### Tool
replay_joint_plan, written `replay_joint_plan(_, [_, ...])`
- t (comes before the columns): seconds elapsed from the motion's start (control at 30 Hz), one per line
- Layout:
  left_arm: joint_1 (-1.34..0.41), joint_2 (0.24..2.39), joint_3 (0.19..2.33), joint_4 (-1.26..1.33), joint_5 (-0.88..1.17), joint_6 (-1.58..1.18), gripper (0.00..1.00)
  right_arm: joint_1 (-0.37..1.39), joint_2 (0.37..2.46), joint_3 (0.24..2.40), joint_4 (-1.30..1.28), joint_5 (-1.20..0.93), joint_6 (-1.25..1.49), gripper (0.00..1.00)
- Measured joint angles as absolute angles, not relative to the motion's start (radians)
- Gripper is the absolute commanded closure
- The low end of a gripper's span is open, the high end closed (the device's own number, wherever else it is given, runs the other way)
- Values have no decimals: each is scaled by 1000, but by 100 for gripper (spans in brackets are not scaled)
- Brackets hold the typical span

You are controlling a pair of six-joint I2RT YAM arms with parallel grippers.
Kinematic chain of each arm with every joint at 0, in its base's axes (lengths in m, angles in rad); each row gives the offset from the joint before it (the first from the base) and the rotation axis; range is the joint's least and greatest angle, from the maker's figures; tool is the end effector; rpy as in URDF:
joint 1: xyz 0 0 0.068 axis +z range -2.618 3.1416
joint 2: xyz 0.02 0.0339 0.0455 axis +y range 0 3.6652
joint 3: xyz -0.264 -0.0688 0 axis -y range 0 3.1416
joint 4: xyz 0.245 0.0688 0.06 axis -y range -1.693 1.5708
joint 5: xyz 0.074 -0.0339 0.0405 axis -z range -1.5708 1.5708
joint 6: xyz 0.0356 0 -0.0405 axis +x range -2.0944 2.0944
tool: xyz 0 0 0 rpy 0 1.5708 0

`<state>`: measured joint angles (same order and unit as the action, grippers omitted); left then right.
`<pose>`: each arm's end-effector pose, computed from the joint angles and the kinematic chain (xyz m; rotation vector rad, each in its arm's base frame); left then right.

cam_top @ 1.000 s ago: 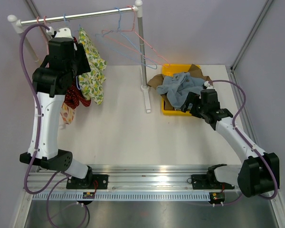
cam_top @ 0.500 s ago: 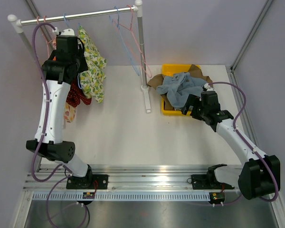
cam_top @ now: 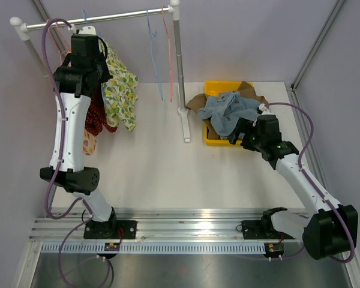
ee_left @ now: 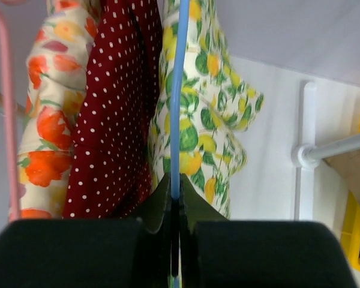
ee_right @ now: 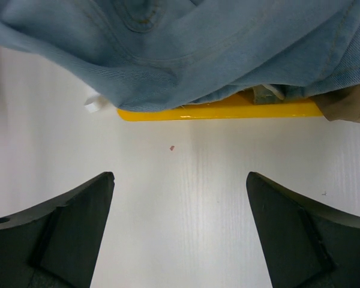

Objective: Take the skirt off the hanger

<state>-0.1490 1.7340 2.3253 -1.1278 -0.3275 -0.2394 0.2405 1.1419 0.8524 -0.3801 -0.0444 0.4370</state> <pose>0.3235 -0.0370 0.5053 -0.2877 2.0578 0.1083 0.2405 0.0606 0.2731 0.1986 2.2639 0.4129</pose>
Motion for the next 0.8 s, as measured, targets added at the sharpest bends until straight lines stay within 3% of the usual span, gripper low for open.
replay_joint_plan(0.2, [-149, 1640, 2333, -1135, -297, -240, 100, 258, 1016, 910, -300, -145, 408, 1])
replay_joint_plan(0.33, [-161, 1557, 2313, -1151, -284, -257, 100, 397, 1016, 1081, -257, -173, 348, 0])
replay_joint_plan(0.63, [-207, 1498, 2255, -1158, -273, -299, 100, 958, 1337, 1598, -246, -38, 146, 1])
replay_joint_plan(0.8, [-214, 1493, 2252, -1161, -258, -311, 100, 1105, 1559, 1792, -280, 43, 86, 1])
